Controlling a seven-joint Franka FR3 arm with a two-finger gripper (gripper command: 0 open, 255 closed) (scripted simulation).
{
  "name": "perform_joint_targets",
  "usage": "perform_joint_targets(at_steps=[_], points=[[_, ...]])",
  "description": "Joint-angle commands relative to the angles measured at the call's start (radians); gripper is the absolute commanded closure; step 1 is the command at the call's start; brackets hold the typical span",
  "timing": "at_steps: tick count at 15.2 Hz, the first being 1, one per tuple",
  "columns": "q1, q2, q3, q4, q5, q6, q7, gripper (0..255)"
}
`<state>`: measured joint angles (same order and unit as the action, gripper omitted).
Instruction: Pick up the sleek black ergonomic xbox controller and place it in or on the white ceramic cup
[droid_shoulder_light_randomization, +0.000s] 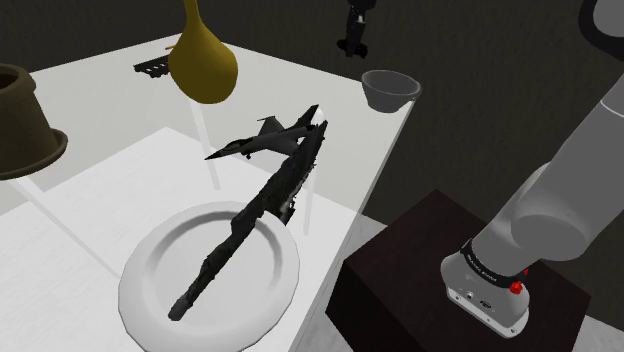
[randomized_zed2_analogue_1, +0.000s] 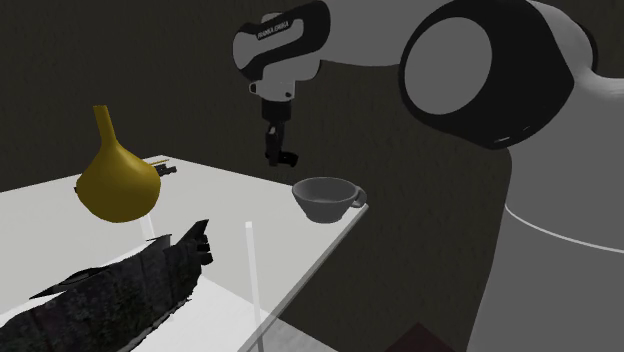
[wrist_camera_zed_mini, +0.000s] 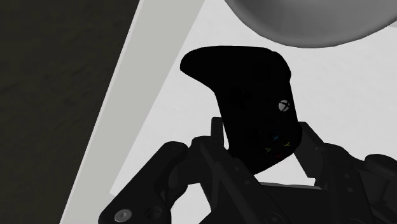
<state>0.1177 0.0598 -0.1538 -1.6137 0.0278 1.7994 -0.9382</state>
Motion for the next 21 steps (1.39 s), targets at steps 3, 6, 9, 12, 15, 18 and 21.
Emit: perform_joint_targets(at_steps=[3,6,9,12,15,18,21], points=[[-0.005,-0.031,-0.005,0.002,-0.004,-0.034,-0.008,255],[-0.02,-0.136,-0.02,-0.114,-0.018,-0.021,-0.038,255],[-0.038,-0.234,-0.037,-0.213,-0.034,-0.019,-0.069,255],[-0.057,-0.327,-0.057,-0.299,-0.052,-0.025,-0.102,255],[-0.059,-0.341,-0.059,-0.338,-0.055,0.001,-0.106,255],[-0.06,-0.345,-0.06,-0.383,-0.056,0.041,-0.106,255],[-0.061,-0.347,-0.061,-0.425,-0.057,0.082,-0.106,255]])
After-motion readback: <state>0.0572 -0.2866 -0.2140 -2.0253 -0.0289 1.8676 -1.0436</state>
